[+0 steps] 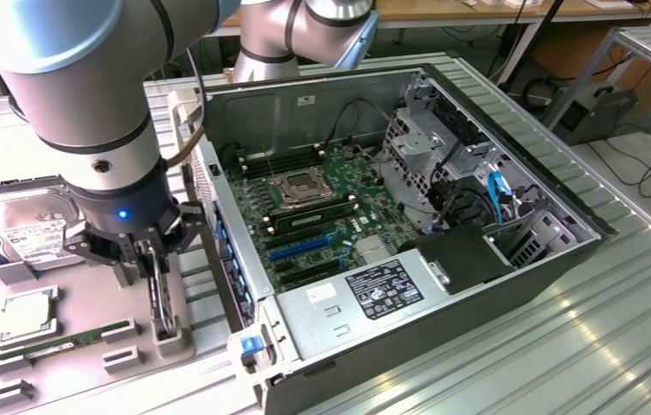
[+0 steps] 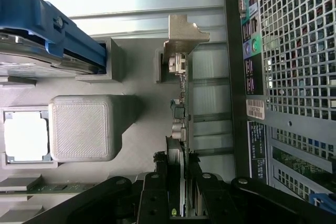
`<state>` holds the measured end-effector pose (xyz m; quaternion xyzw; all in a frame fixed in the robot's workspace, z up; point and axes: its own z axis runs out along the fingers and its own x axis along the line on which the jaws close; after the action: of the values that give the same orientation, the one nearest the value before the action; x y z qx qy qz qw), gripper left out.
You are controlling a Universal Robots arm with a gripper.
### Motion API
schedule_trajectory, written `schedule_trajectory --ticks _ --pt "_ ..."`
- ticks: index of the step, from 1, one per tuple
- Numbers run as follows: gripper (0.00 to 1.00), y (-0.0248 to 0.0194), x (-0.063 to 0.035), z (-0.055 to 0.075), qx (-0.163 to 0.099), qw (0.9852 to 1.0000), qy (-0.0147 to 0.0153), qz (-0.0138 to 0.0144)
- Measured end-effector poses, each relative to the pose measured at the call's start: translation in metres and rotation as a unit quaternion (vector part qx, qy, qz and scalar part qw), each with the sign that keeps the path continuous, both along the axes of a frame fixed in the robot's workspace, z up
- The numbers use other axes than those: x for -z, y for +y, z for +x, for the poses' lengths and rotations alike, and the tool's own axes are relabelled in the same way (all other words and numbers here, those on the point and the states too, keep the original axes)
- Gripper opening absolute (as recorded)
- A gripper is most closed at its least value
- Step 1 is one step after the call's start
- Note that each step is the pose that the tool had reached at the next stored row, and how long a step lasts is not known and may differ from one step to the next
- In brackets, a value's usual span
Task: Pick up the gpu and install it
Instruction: 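Pick up the gpu and move the gpu toward the slot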
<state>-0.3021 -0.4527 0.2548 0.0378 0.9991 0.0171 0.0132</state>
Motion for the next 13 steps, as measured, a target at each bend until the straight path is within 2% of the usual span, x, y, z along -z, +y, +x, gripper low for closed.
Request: schedule_trajectory --ticks 13 --pt "0.26 0.0007 -0.0026 0.0 0.0 1.0 0.0 0.0"
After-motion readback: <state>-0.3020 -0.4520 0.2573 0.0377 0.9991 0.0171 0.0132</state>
